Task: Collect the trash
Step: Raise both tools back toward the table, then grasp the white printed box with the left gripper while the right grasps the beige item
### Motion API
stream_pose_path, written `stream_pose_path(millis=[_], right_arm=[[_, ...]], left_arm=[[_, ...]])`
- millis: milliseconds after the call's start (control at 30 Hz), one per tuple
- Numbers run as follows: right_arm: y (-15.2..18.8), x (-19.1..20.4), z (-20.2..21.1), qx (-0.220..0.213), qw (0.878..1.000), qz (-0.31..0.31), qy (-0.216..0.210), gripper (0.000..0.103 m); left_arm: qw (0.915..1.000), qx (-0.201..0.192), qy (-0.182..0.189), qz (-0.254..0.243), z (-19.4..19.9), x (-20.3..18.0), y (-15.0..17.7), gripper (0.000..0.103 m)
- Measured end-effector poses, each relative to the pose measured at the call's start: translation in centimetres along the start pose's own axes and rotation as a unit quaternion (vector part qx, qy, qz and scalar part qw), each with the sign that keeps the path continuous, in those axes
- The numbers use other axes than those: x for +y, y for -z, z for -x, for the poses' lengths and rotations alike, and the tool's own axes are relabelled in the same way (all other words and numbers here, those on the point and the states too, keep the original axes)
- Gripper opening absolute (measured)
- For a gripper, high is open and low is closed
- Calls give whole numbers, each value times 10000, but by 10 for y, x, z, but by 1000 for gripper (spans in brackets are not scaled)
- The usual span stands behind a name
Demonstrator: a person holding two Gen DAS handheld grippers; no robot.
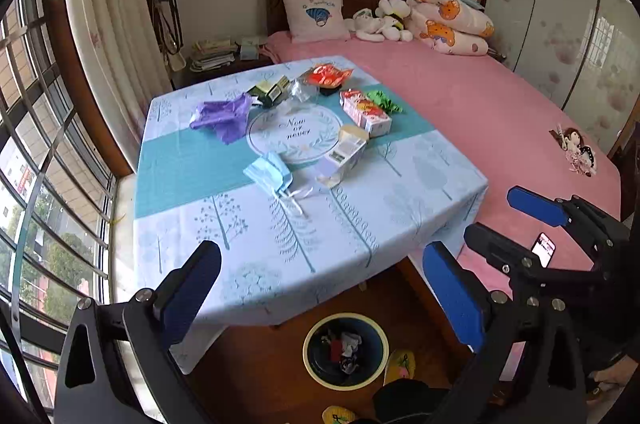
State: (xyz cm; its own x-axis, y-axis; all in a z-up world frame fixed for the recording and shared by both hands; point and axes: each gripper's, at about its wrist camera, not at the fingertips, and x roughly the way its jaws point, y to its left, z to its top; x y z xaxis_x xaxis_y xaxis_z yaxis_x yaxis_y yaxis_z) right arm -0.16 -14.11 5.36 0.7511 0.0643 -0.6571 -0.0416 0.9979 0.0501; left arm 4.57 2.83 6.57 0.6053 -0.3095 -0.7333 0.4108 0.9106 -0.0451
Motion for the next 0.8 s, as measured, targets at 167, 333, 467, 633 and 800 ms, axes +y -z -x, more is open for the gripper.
stream_pose_path(millis=[167,333,467,633,800], right_arm=[[-12,-6,-3,-91,9999,-31,116,68],[-19,-23,-22,-3,9996,-242,117,68],[-28,-43,-50,109,9995,-292,85,68],[-46,-72,-97,327,9989,-315,-66,68],[-63,-111,-155,770,9964,-290,-210,68]], left_arm=[[9999,-102,-38,-31,1,0,-17,100],[9999,-61,-59,81,-19,4,-33,100],[9998,141,-31,136,-51,4,-50,100],[9990,436,-74,66,-102,-5,-74,100],[9958,908,-148,0,-170,-21,-100,96]])
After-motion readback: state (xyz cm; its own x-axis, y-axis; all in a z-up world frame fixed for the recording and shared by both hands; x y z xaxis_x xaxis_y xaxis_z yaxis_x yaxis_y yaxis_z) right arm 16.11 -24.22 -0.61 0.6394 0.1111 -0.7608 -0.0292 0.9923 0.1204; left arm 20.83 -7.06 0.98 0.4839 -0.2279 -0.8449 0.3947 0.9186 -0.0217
